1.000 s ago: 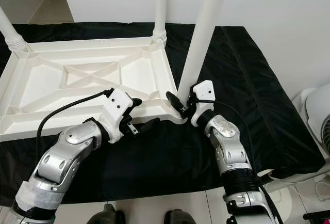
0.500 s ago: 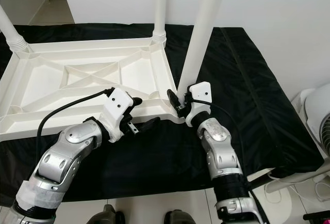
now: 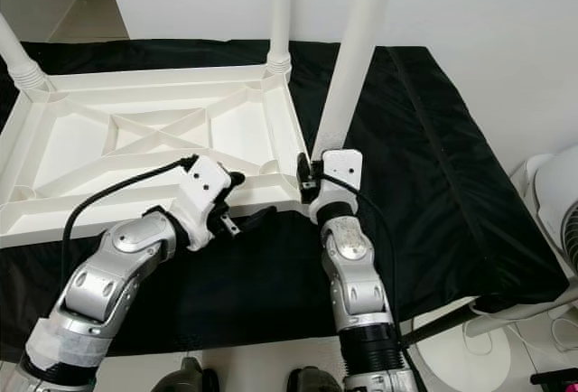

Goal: Building children table

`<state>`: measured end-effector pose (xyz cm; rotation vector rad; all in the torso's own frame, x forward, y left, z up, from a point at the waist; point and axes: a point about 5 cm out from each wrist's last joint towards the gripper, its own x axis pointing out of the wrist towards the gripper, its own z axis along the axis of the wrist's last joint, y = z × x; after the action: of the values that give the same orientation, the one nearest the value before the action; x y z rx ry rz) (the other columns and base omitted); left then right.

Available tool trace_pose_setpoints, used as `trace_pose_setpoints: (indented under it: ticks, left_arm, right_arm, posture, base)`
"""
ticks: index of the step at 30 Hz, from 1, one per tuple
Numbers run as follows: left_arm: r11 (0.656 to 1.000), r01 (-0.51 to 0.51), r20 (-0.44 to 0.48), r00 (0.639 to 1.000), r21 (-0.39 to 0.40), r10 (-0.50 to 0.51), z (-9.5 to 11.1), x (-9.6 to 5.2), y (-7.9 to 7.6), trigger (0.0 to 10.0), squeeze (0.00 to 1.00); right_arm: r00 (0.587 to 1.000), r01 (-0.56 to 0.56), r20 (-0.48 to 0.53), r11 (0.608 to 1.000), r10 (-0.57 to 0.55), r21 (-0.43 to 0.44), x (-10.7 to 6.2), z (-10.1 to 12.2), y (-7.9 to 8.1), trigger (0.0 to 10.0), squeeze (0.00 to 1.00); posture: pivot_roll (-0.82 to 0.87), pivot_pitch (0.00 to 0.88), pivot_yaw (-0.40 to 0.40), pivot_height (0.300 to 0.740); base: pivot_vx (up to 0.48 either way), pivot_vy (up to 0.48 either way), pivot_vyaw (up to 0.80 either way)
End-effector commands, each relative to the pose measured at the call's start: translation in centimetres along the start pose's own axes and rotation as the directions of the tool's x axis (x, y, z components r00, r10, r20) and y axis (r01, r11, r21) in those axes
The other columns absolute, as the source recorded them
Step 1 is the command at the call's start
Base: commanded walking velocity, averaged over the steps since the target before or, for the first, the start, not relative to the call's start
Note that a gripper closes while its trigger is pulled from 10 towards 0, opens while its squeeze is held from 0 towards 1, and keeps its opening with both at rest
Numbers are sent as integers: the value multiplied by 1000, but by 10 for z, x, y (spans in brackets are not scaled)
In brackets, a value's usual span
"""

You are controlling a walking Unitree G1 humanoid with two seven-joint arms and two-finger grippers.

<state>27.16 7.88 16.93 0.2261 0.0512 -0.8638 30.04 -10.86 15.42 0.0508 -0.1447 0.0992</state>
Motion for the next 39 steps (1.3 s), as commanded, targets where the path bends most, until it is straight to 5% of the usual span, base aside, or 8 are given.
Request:
trace_pose_setpoints:
  ticks: [1, 5, 6, 18, 21, 33, 36, 39]
  left_arm:
    - [998, -55, -5, 998, -6, 55, 0, -2, 1, 10000, 0]
    - [999, -42, -6, 999, -5, 42, 0, -2, -1, 10000, 0]
    - [999, -37, -7, 999, -2, 37, 0, -2, -2, 10000, 0]
    - [998, -38, -3, 999, 42, 39, 0, -2, -4, 10000, 0]
    - [998, -30, -14, 999, 51, 30, -1, -3, -4, 10000, 0]
    - [1000, 2, -28, 1000, 20, -1, -8, 2, -15, 10000, 0]
    - [1000, 23, -67, 998, -4, -23, -11, 3, -18, 10000, 0]
    - [1000, 28, -73, 997, -5, -28, -11, 2, -17, 10000, 0]
  right_arm:
    - [998, 20, -62, 998, -16, 65, -4, -10, 3, 10000, 0]
    - [998, 15, -54, 997, -12, 71, -5, -8, 2, 10000, 0]
    - [999, 3, -48, 998, 0, 70, -5, -7, 1, 10000, 1000]
    - [983, -183, 0, 983, 184, 21, -7, 3, -13, 10000, 1000]
    - [964, -265, -7, 964, 265, -8, -8, 2, -19, 10000, 0]
    - [890, -455, -40, 887, 454, -81, 5, -2, -37, 10000, 0]
    - [877, -480, -75, 873, 474, -87, 9, -9, -38, 0, 0]
    - [864, -501, -95, 862, 494, -77, 9, -14, -38, 0, 0]
  posture:
    - [-33, 84, 7, 740]
    - [-35, 84, 9, 740]
    - [-35, 84, 9, 740]
    - [-30, 71, 5, 740]
    - [-26, 67, 5, 740]
    - [-29, 41, 6, 740]
    - [-20, 41, 1, 740]
    - [-17, 42, -5, 740]
  base:
    - [0, 0, 0]
    - [0, 0, 0]
    - [0, 0, 0]
    - [0, 0, 0]
    - [0, 0, 0]
    - [0, 0, 0]
    - [0, 0, 0]
    - [0, 0, 0]
